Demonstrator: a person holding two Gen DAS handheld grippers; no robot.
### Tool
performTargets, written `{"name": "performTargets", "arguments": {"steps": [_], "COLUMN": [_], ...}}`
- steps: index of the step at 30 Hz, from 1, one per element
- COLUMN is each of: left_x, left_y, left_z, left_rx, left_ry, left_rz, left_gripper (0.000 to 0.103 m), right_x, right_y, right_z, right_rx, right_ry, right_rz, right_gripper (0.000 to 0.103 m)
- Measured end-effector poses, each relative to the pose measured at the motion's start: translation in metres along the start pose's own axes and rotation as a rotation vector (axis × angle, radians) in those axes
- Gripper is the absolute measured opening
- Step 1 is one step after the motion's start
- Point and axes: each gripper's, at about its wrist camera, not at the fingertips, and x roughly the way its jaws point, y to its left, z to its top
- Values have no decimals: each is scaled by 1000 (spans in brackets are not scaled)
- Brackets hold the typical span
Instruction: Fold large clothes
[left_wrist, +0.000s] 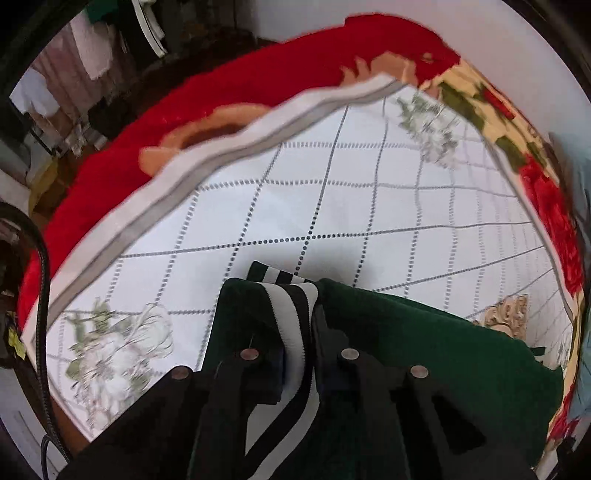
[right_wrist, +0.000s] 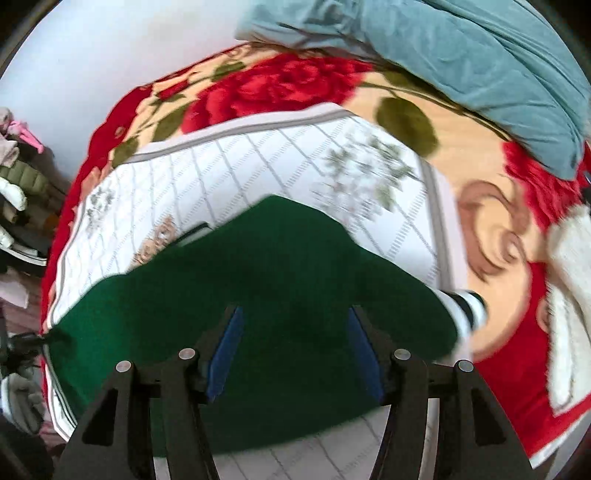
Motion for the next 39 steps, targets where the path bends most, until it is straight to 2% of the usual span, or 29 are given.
{"name": "performTargets", "arguments": {"steps": [4,7,8,9,10,13,15,17,18,22,25,28,31,34,36,39], "left_x": [34,39,39,39,40,36,27,7,-5,-47,-66,-69,-70,-69,-62,-38], "left_y": [1,1,2,3,5,11,17,27,32,56,74,78,79,83,89,96], "left_z": [3,5,5,5,4,4,3,-2,-5,-28,-54,-79,-114,-155,-182,-205], "left_rx": [4,12,14,11,11,-1,-22,-38,-51,-117,-193,-247,-290,-375,-467,-591], "left_ry": [42,37,39,41,44,54,56,19,-12,-94,-111,-97,-65,-23,7,58], "left_rz": [11,12,9,-5,-16,-40,-45,-30,-39,-57,-80,-76,-73,-77,-118,-231], "left_gripper": [12,16,16,17,17,26,38,82,87,88,89,89,89,89,89,89], "right_x": [46,94,111,133,148,164,159,146,136,96,98,132,165,170,160,142], "right_y": [40,64,67,70,67,63,68,76,82,115,147,176,197,201,197,185], "right_z": [17,22,22,21,17,20,24,26,27,21,13,4,-2,1,2,-4], "right_rx": [-47,-85,-91,-95,-69,-15,-21,-68,-96,-203,-259,-284,-294,-253,-225,-195], "right_ry": [37,121,154,201,241,264,279,267,253,186,210,256,251,256,264,288], "right_rz": [84,85,54,-14,-41,-66,-82,-100,-94,-7,89,110,26,9,38,116], "right_gripper": [60,48,39,30,27,27,27,27,27,30,30,30,31,30,30,30]}}
